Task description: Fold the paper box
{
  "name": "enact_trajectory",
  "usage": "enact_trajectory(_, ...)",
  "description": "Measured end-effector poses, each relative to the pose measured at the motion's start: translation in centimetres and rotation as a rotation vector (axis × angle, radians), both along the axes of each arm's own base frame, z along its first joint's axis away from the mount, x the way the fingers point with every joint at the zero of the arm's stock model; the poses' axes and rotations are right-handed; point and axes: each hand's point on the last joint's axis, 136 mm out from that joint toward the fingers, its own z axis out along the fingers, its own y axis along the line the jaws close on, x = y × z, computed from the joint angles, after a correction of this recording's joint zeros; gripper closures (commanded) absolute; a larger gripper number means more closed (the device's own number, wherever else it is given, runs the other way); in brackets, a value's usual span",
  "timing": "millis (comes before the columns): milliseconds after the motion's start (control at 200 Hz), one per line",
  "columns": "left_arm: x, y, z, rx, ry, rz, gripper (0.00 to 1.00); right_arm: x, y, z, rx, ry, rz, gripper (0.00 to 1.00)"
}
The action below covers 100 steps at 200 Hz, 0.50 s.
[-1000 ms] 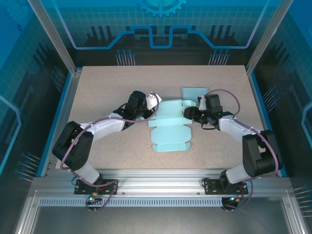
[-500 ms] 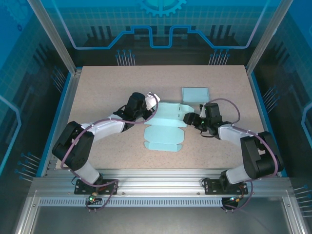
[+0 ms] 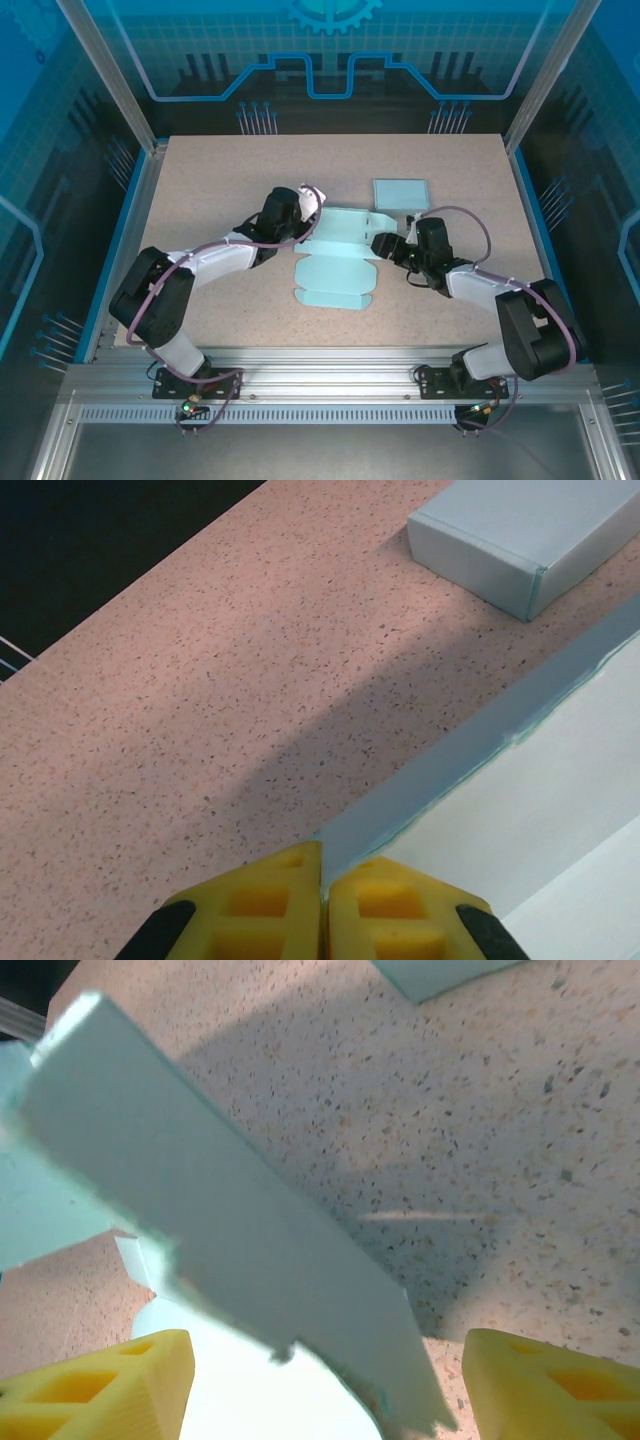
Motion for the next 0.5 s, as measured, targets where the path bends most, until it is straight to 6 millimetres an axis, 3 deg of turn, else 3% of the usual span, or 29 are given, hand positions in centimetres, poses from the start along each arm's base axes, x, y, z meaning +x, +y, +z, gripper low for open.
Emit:
enact_trajectory(165,0.4,1.0,-0.2,-0.056,0.037,0.032,0.91,-0.1,-0.2,0.5,-0.005,-0.028,-0.009,0.33)
enact_trajectory(340,0.2,1.5,-0.8,-0.061,0.071,0.039,0.91,-1.0,0.0,1.1,-0.047,-0.046,0.018,0.46)
enact_trajectory(500,-0.1,1.3,-0.6,-0.077,0.083,0.031,0.91,-1.4,0.2,2.3,-0.062,-0.073,0.048,0.49)
